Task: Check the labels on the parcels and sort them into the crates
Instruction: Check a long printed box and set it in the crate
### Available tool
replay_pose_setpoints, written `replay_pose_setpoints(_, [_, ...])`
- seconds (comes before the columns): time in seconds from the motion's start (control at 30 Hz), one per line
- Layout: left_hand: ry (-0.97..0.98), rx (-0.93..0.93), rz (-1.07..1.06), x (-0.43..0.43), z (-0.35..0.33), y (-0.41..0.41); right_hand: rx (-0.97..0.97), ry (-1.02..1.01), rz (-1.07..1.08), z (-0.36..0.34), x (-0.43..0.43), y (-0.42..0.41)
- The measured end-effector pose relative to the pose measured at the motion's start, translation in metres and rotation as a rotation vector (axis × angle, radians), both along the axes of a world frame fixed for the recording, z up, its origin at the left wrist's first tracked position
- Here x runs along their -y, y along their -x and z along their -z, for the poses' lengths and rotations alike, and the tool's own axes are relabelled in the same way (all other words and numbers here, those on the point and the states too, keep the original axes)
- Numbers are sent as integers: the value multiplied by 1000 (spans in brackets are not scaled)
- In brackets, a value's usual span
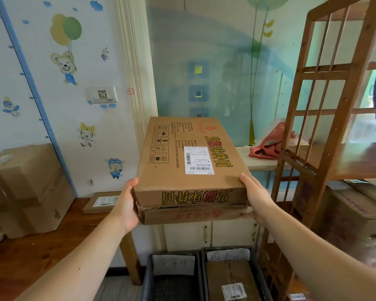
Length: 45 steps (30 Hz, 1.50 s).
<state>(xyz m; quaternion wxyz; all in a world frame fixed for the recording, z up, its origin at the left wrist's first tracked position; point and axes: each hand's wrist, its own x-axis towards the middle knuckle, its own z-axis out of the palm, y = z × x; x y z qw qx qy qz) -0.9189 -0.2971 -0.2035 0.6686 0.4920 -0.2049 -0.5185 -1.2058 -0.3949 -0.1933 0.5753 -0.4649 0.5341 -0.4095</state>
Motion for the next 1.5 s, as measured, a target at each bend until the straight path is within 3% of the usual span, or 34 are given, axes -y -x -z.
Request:
replay_pose_setpoints(0.23, [-99,97,46,0,7,24,-30,60,15,25,-1,30])
replay_pose_setpoints(0.4, [-175,444,146,10,22,32,-56,15,-10,51,-5,42])
replay_pose_setpoints(0.53, [-227,554,216,12,47,37,-151,-35,12,68,-7,49])
replay_pose_setpoints(0.87, [-321,558,389,30,123,44,-453,-134,93,138,-8,52])
replay_pose_setpoints(1.5, [-562,644,414,43,273,131,-594,-292,36,291,20,125])
